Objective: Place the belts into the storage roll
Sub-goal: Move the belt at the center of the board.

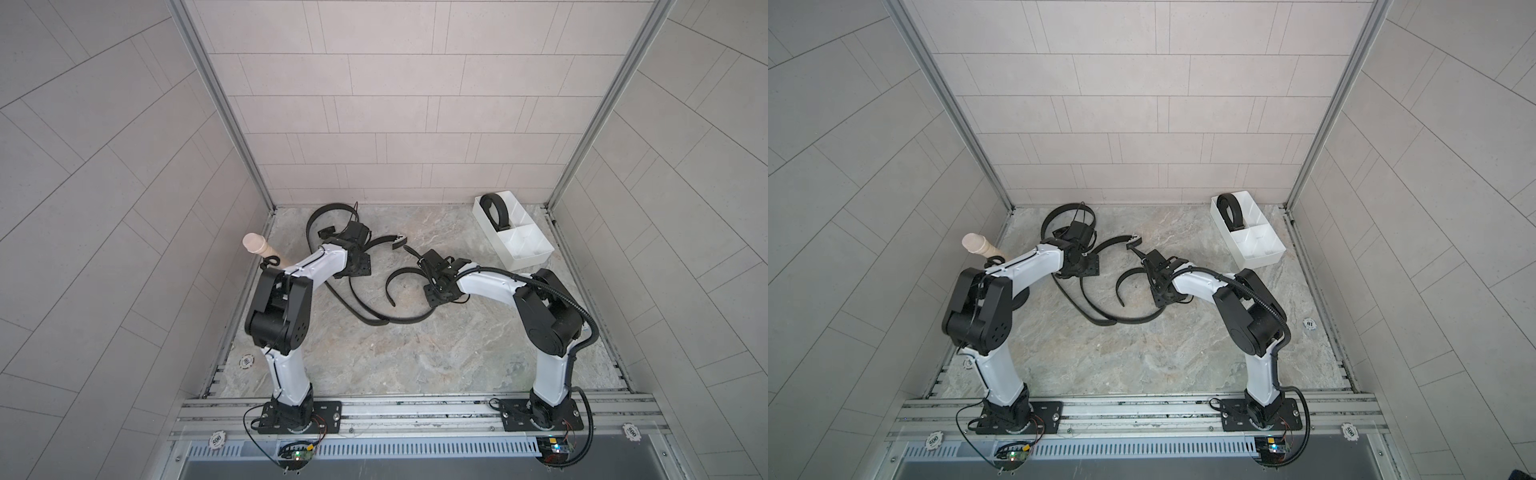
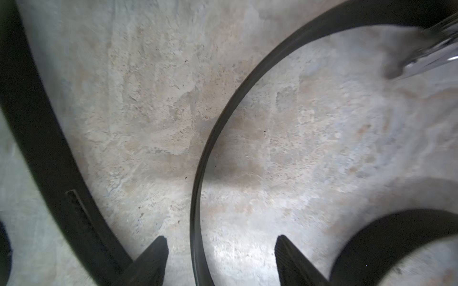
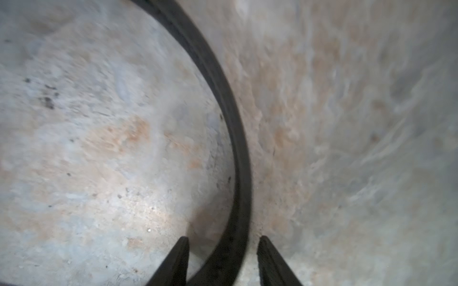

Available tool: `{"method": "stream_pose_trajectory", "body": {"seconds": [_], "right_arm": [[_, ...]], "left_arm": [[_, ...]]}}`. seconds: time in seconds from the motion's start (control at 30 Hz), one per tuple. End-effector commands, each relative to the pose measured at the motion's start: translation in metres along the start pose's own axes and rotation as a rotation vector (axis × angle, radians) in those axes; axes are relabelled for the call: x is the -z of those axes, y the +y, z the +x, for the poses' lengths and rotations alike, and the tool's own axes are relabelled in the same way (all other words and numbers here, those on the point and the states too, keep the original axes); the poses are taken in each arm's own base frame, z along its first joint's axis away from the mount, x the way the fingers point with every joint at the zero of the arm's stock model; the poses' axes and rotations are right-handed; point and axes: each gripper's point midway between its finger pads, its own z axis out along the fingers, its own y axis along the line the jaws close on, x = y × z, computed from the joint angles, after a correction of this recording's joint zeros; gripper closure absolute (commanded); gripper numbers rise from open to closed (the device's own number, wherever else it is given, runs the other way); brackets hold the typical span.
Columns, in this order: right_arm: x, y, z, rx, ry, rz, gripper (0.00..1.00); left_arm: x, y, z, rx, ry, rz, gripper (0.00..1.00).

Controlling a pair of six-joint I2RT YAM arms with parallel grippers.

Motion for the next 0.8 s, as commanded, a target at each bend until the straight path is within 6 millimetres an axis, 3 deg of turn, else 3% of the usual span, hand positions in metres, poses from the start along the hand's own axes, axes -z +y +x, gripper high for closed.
{"method": "stream_pose_trajectory", "body": {"seconds": [0.0, 0.17, 0.23, 0.4, 0.47, 0.57, 0.77], "right_arm": [[-0.004, -0.010, 0.048, -0.022, 0.122, 0.010, 0.56], [0.003, -0.013, 0.109, -0.046, 0.212, -0.001, 0.57], [0.012, -0.003, 0.126, -0.035, 0.217, -0.019, 0.56], [0.025, 0.040, 0.135, 0.022, 0.206, -0.091, 0.55], [0.024, 0.057, 0.129, 0.041, 0.206, -0.119, 0.53], [0.025, 0.079, 0.113, 0.065, 0.192, -0.159, 0.50], [0.047, 0.088, 0.091, 0.101, 0.150, -0.185, 0.36]], "left_arm": [[-0.009, -0.008, -0.006, -0.034, 0.022, 0.000, 0.31], [-0.016, -0.065, -0.007, -0.153, 0.048, 0.080, 0.37], [-0.015, -0.100, -0.007, -0.193, 0.046, 0.159, 0.38], [-0.001, -0.196, 0.006, -0.333, 0.071, 0.355, 0.40], [0.003, -0.218, 0.016, -0.381, 0.094, 0.390, 0.39], [0.001, -0.213, 0.029, -0.381, 0.123, 0.378, 0.38], [0.005, -0.154, 0.041, -0.296, 0.122, 0.339, 0.25]]}}
